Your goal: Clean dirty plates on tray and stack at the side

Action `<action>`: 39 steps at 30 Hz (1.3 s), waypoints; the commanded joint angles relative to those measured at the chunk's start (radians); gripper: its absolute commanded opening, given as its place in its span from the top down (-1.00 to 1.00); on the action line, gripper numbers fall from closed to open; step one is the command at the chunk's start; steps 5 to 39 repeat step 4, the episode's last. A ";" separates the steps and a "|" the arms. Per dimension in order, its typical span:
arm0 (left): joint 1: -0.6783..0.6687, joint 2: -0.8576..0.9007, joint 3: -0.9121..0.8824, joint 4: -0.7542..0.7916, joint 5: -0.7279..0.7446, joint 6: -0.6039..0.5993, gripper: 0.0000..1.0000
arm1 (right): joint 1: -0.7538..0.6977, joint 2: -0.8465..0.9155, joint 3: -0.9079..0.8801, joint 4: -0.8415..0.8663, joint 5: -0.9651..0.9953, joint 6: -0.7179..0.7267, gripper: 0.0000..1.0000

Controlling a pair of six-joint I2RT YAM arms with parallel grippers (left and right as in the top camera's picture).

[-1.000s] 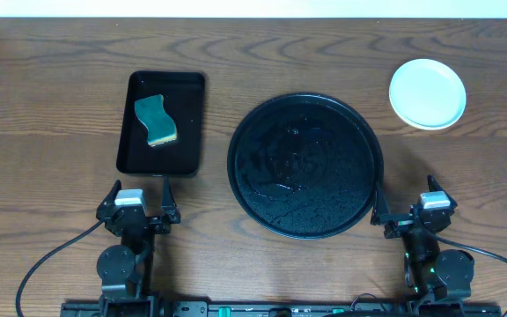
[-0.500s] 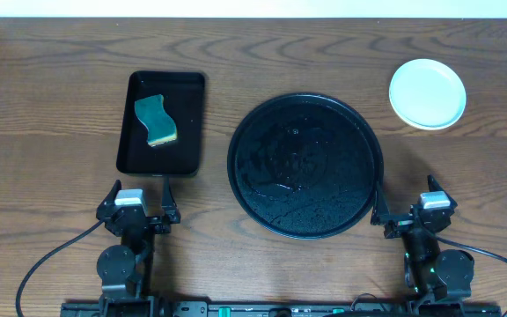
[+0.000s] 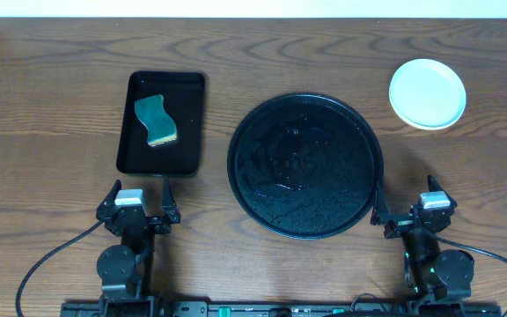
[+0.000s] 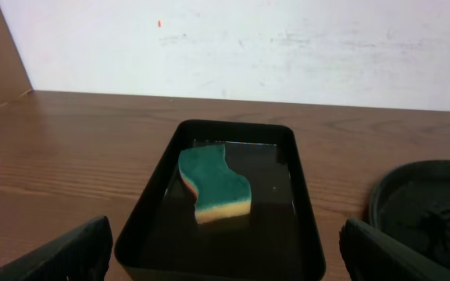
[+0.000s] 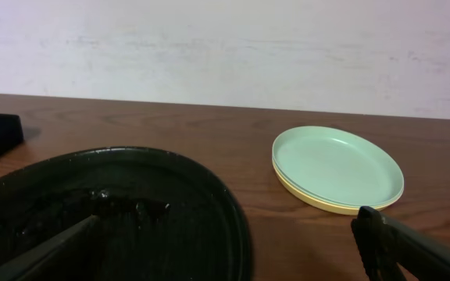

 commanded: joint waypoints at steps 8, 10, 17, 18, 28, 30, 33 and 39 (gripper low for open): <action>-0.004 -0.007 -0.017 -0.033 0.013 0.018 -0.87 | -0.004 -0.005 -0.001 -0.005 0.005 -0.015 -0.98; -0.004 -0.007 -0.017 -0.033 0.013 0.018 -0.87 | -0.004 -0.005 -0.001 -0.005 0.005 -0.015 -0.98; -0.004 -0.007 -0.017 -0.033 0.013 0.018 -0.87 | -0.004 -0.005 -0.001 -0.005 0.005 -0.015 -0.98; -0.004 -0.007 -0.017 -0.033 0.013 0.018 -0.87 | -0.004 -0.005 -0.001 -0.005 0.005 -0.015 -0.98; -0.004 -0.007 -0.017 -0.033 0.013 0.018 -0.87 | -0.004 -0.005 -0.001 -0.005 0.005 -0.015 -0.98; -0.004 -0.007 -0.017 -0.033 0.013 0.018 -0.87 | -0.004 -0.005 -0.001 -0.005 0.005 -0.015 -0.98; -0.004 -0.007 -0.017 -0.033 0.013 0.018 -0.87 | -0.004 -0.005 -0.001 -0.005 0.005 -0.015 -0.98; -0.004 -0.007 -0.017 -0.033 0.013 0.018 -0.87 | -0.004 -0.005 -0.001 -0.005 0.005 -0.015 -0.98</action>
